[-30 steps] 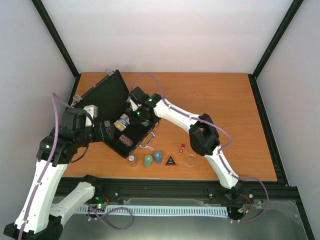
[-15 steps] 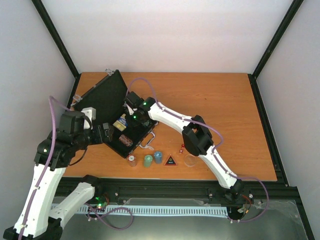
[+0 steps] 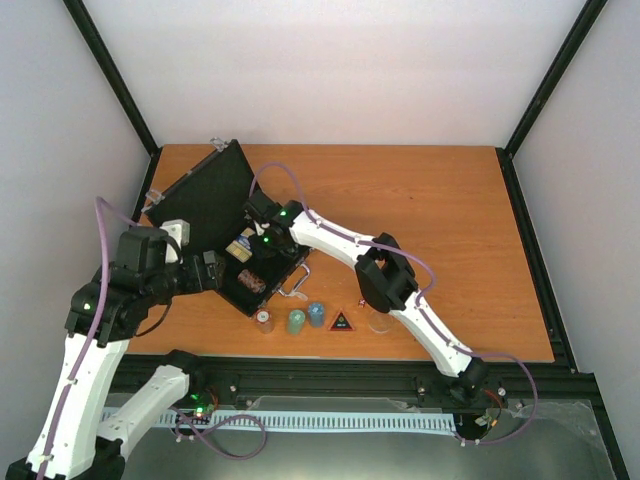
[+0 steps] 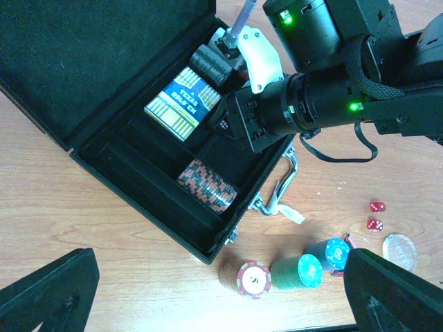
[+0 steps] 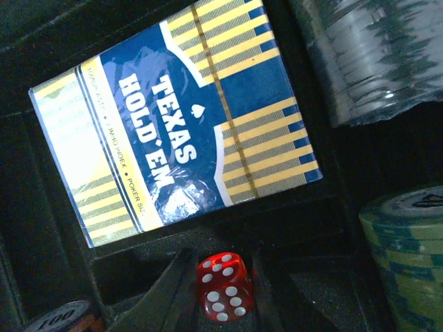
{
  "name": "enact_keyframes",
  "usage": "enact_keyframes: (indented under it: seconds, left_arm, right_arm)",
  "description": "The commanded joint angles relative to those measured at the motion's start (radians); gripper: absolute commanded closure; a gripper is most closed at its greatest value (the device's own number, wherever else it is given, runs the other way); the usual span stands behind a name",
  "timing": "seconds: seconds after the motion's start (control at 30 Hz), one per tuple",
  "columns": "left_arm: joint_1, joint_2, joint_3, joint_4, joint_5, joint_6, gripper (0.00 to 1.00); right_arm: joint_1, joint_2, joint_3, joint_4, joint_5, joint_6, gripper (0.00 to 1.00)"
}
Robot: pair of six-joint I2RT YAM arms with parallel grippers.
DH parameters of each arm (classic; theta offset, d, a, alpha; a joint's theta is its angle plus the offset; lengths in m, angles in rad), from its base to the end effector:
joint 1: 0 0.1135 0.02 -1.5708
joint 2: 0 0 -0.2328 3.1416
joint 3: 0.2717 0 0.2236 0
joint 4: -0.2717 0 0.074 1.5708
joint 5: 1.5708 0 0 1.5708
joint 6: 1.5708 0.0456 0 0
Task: Pack up texas hold em set
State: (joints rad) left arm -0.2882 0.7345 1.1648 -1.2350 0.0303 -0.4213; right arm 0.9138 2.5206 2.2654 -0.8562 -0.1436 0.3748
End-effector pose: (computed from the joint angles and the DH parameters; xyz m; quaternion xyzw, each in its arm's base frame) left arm 0.0963 -0.0300 0.3277 -0.0560 0.9257 -0.1430 0.3456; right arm 0.2915 0.3886 0.1459 -0.2743 0.9318 0.1922 0.1396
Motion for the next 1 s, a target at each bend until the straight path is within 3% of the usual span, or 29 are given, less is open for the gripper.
enact_keyframes:
  seconds: [0.0,0.23,0.43,0.83,0.97]
  left_arm:
    - [-0.005,-0.007,0.012,-0.023,-0.009,0.028,0.00]
    - [-0.005,0.001,0.019,-0.024,-0.012,0.043,0.00]
    - [-0.005,0.000,0.016,-0.021,-0.013,0.042,0.00]
    - [-0.005,-0.003,0.013,-0.008,-0.012,0.037,0.00]
    - [-0.005,-0.001,0.007,-0.001,-0.013,0.039,0.00]
  right_arm:
    - [0.013,0.037,0.031,0.003,0.037,0.015,0.93]
    - [0.014,0.038,0.055,-0.010,0.053,-0.001,0.71]
    - [0.014,0.009,0.056,-0.007,0.045,-0.019,0.65]
    - [0.023,-0.129,0.054,-0.053,0.097,-0.052,0.63]
    - [0.030,-0.205,0.002,-0.115,0.170,-0.062,0.47]
